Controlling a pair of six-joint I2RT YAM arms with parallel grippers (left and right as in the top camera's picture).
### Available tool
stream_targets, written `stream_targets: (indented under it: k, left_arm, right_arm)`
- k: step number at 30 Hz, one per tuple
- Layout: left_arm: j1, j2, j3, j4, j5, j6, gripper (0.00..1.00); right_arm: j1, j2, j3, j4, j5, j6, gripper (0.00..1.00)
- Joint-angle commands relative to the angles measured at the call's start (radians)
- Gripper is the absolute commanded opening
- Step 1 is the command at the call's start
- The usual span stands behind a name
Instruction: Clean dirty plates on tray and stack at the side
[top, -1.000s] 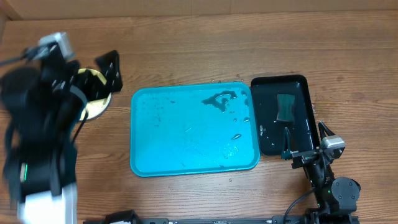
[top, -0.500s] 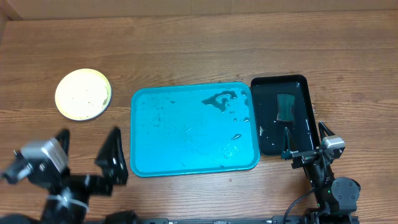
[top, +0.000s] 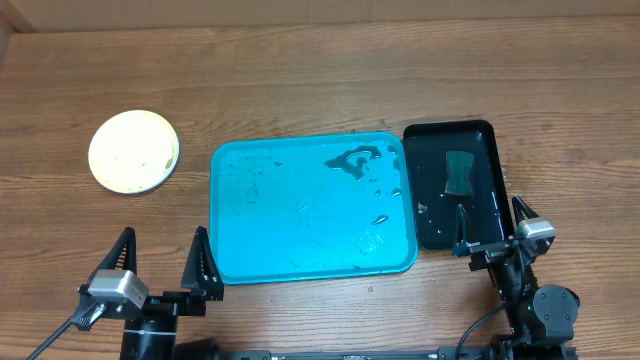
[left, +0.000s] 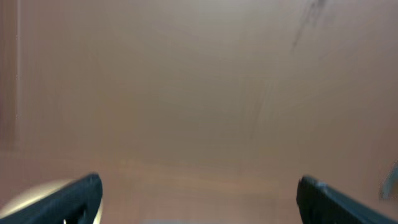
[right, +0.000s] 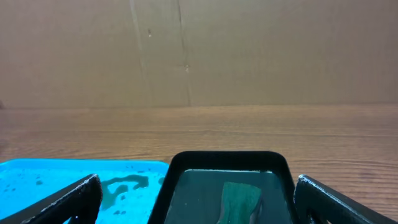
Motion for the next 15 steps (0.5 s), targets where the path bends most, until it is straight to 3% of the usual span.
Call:
stream_targets:
  k: [1, 8, 11, 15]
  left_arm:
    - [-0.034, -0.070, -0.164, 0.276, -0.011, -0.036, 1.00]
    - [-0.104, -0.070, -0.379, 0.730, -0.064, -0.036, 1.00]
    - [-0.149, -0.070, -0.460, 0.818, -0.118, -0.036, 1.00]
    - [-0.179, -0.070, -0.544, 0.821, -0.170, -0.036, 1.00]
  right_arm:
    - [-0.001, -0.009, -0.011, 0.005, 0.010, 0.000, 1.00]
    - [-0.001, -0.009, -0.011, 0.005, 0.010, 0.000, 1.00]
    - [-0.001, -0.009, -0.011, 0.005, 0.010, 0.000, 1.00]
    - [-0.001, -0.009, -0.011, 0.005, 0.010, 0.000, 1.00]
